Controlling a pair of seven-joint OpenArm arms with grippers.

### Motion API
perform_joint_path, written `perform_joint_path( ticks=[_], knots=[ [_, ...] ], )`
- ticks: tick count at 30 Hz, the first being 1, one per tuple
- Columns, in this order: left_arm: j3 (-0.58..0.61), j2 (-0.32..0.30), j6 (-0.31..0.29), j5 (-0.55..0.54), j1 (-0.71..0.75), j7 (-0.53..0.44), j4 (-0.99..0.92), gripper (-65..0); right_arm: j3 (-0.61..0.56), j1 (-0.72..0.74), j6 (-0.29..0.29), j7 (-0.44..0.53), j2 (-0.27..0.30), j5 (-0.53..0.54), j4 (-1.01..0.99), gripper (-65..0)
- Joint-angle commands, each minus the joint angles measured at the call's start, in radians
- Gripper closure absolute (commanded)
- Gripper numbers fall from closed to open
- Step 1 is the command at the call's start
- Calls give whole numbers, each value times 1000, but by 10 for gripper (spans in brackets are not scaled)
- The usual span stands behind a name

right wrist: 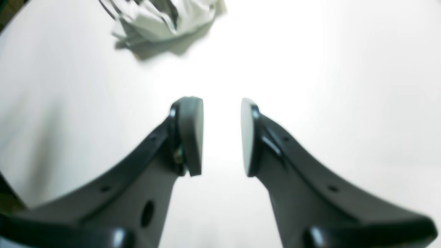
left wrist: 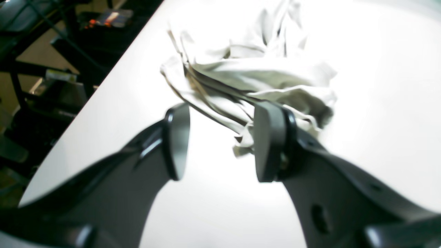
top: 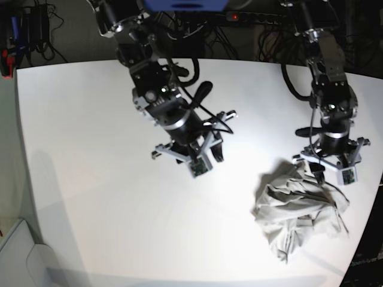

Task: Layout the t-shirt on the table in an organized manner, then fold the t-shirt properly
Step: 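Move both grippers out over the table toward the crumpled grey t-shirt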

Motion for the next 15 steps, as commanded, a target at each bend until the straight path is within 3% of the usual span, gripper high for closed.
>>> perform_joint_path(
  ticks=[1, 4, 8, 15],
  knots=[
    [-8, -12, 8, 3, -46, -28, -10, -290, 0, 38, 5, 32, -26, 0, 4, -200],
    [-10, -44, 8, 3, -98, -28, -67, -291, 1, 70, 60, 32, -55, 0, -32, -200],
    [-10, -99, 8, 3, -118, -28, -86, -291, 0, 139, 71, 36, -79, 9, -123, -200],
    [-6, -162, 8, 2, -227, -71, -281, -291, 1, 293, 67, 136, -79, 270, -378, -200]
  ],
)
